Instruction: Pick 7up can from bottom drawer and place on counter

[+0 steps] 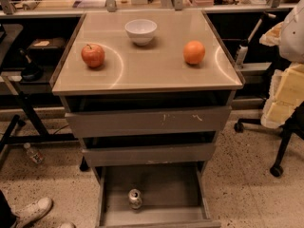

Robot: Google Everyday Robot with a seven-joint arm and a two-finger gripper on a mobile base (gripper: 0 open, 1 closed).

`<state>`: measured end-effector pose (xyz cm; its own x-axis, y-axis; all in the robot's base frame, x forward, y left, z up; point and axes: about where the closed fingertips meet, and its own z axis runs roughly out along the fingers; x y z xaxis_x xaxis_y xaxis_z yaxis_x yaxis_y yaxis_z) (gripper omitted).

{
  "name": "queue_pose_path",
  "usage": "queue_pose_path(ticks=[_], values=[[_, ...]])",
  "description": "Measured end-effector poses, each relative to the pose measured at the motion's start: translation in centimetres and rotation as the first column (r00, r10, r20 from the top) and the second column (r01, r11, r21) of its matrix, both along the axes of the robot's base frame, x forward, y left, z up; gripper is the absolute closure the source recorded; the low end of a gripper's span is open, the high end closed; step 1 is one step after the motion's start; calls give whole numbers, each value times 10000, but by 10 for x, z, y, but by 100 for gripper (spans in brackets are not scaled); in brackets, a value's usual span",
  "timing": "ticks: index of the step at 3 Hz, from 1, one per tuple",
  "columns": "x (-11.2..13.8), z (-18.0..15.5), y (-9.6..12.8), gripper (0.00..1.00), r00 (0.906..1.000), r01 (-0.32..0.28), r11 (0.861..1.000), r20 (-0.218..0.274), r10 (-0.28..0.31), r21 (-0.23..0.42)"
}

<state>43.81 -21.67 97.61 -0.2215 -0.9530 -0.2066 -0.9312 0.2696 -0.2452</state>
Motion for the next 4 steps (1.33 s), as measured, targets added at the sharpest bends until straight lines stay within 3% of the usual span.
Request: queue_pose_path(ticks=[1,2,4], values=[[0,0,0,0,10000,0,10000,-3,0,4],[-4,-26,7,0,9993,60,9986,-361,-41,529],[4,-152,54,0,9893,-271,9898,-1385,466,1395]])
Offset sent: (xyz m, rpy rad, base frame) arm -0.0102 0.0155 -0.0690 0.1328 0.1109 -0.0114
